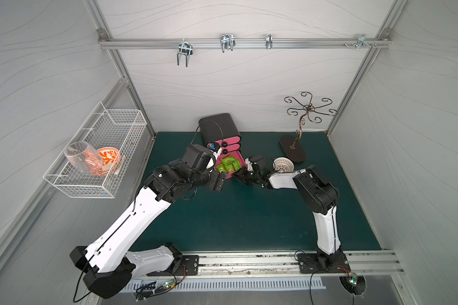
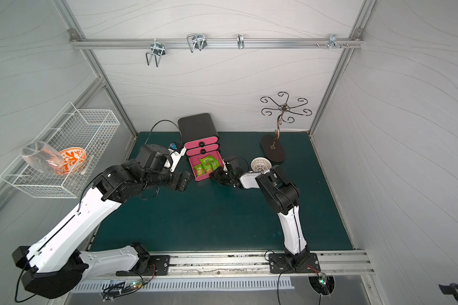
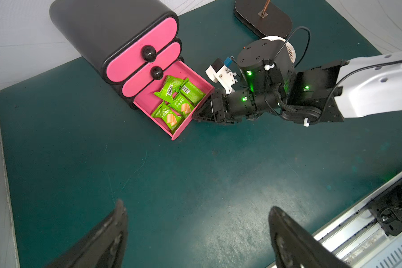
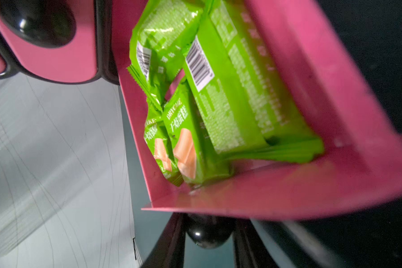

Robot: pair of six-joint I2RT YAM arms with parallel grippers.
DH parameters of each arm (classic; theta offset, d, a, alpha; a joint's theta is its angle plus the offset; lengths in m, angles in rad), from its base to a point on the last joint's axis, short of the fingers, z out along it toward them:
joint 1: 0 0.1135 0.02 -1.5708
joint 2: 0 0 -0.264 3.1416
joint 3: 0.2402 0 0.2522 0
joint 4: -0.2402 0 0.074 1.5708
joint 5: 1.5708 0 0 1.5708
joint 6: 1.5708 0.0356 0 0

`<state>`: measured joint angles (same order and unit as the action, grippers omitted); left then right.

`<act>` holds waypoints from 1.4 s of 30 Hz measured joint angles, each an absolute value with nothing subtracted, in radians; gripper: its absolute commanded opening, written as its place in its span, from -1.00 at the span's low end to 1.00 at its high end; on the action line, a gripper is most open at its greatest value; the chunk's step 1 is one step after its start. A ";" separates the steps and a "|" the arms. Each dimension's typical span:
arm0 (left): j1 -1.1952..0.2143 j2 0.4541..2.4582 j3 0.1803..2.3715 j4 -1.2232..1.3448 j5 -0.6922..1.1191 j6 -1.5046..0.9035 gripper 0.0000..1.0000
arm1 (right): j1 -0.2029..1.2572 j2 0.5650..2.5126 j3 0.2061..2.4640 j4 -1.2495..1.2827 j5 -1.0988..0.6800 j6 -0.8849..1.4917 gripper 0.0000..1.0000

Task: Place the cookies into the drawer by color
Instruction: Close the drawer in the storage box.

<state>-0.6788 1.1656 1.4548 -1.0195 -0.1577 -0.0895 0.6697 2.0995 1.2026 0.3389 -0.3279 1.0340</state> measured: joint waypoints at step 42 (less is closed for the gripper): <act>-0.688 1.134 1.380 -0.960 -0.250 -0.086 0.98 | 0.627 2.212 1.369 0.376 -0.193 1.216 -1.00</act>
<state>-0.6884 1.1336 1.3796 -0.9596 -0.2497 -0.0856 0.6270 2.2120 1.3693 0.3756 -0.1932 1.2163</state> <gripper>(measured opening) 0.991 0.044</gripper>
